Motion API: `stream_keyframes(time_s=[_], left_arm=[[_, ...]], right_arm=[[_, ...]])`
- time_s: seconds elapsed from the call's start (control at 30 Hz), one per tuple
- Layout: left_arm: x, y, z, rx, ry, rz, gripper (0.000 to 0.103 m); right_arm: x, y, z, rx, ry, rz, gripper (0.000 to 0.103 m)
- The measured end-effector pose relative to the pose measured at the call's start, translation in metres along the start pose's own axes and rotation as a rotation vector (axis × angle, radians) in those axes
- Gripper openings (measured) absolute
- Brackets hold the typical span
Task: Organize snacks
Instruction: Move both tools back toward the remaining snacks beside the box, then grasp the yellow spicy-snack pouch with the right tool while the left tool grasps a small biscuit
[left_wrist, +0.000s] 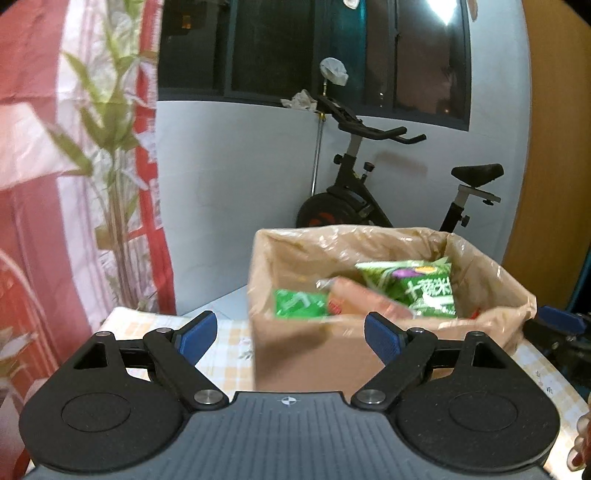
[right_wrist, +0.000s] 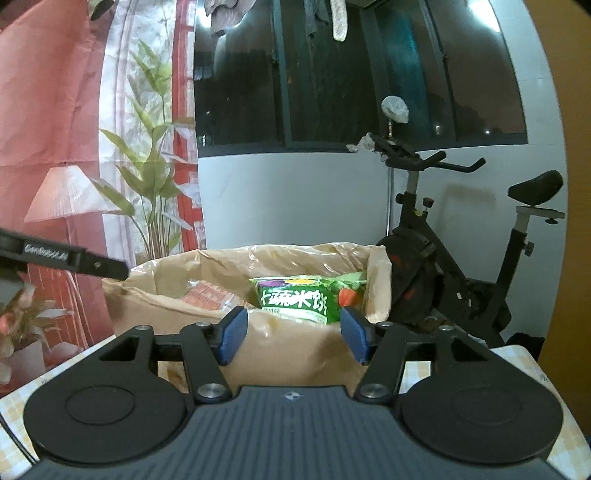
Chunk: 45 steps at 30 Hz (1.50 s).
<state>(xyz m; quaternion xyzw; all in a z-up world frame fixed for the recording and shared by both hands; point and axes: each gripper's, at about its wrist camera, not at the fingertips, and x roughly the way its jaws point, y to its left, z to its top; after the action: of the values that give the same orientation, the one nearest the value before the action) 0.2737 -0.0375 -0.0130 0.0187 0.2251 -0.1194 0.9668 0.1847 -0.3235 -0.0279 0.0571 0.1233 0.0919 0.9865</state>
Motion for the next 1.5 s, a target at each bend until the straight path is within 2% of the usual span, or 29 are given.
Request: stream_keyframes(time_s=[0.17, 0.43, 0.6, 0.77, 1.1, 1.17, 1.5], left_arm=[[-0.005, 0.01, -0.021, -0.022, 0.024, 0.005, 0.087], [0.008, 0.025, -0.062, -0.093, 0.127, 0.026, 0.079], [0.012, 0.036, -0.085, -0.144, 0.177, 0.029, 0.079], [0.021, 0.045, -0.098, -0.154, 0.211, 0.051, 0.077], [0.028, 0.048, -0.11, -0.168, 0.247, 0.07, 0.074], [0.029, 0.048, -0.112, -0.169, 0.252, 0.071, 0.074], [0.033, 0.043, -0.12, -0.16, 0.278, 0.066, 0.074]], right_arm=[[-0.017, -0.001, -0.014, 0.024, -0.012, -0.018, 0.059], [-0.016, -0.011, -0.047, 0.066, 0.094, -0.062, 0.059], [-0.013, -0.021, -0.071, 0.091, 0.15, -0.088, 0.059], [-0.001, -0.032, -0.098, 0.16, 0.252, -0.102, 0.059], [0.031, -0.038, -0.136, 0.221, 0.426, -0.154, 0.06], [0.032, -0.037, -0.139, 0.215, 0.427, -0.152, 0.065], [0.036, -0.034, -0.141, 0.18, 0.428, -0.134, 0.068]])
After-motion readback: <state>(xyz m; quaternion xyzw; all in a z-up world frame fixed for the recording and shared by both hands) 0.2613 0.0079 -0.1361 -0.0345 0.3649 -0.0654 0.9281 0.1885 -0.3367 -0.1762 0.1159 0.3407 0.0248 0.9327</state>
